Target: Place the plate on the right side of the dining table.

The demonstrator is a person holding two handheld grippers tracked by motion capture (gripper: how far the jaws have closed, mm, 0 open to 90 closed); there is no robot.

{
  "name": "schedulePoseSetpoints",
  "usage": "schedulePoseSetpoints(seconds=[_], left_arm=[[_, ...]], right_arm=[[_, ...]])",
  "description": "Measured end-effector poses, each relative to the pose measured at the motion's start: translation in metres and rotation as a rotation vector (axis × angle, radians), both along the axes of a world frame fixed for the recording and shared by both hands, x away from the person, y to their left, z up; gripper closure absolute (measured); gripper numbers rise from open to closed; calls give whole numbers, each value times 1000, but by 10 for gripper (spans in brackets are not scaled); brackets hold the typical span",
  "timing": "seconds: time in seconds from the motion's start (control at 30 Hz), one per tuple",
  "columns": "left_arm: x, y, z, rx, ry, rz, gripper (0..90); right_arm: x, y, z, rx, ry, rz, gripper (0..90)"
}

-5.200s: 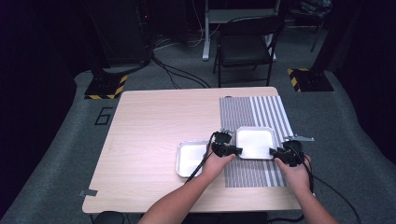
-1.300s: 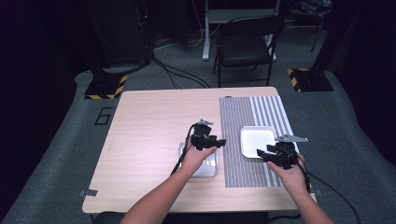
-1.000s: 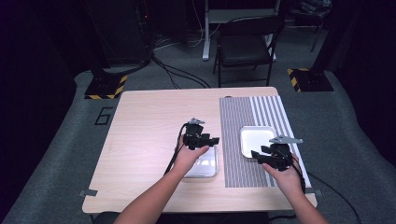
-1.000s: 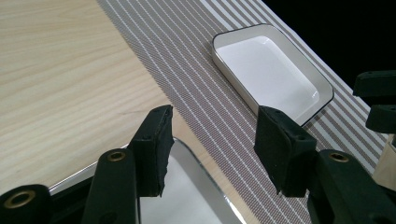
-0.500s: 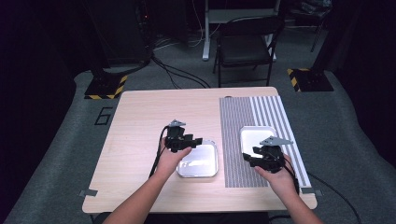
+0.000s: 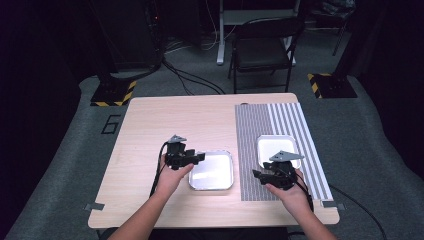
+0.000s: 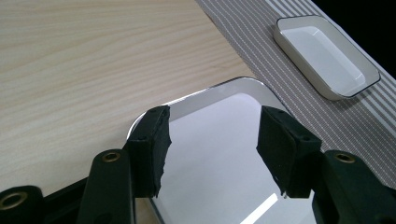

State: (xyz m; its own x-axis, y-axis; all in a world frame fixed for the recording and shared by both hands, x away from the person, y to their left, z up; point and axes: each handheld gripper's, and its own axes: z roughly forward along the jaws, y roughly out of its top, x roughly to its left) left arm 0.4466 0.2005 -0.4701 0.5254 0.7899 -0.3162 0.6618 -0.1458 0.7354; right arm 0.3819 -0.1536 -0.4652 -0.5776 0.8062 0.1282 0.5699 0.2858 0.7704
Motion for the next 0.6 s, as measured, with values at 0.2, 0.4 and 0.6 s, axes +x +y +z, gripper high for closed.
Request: schedulePoseSetpoints(seconds=[0.2, 0.4, 0.6], left_arm=[[-5, 12, -5, 10, 9, 9, 436], [-10, 23, -13, 20, 23, 19, 435], [-11, 33, -19, 40, 16, 40, 434]], right_arm=[[-2, 4, -3, 8, 7, 10, 448], [-5, 7, -6, 18, 12, 13, 448], [-8, 10, -11, 13, 2, 18, 448]])
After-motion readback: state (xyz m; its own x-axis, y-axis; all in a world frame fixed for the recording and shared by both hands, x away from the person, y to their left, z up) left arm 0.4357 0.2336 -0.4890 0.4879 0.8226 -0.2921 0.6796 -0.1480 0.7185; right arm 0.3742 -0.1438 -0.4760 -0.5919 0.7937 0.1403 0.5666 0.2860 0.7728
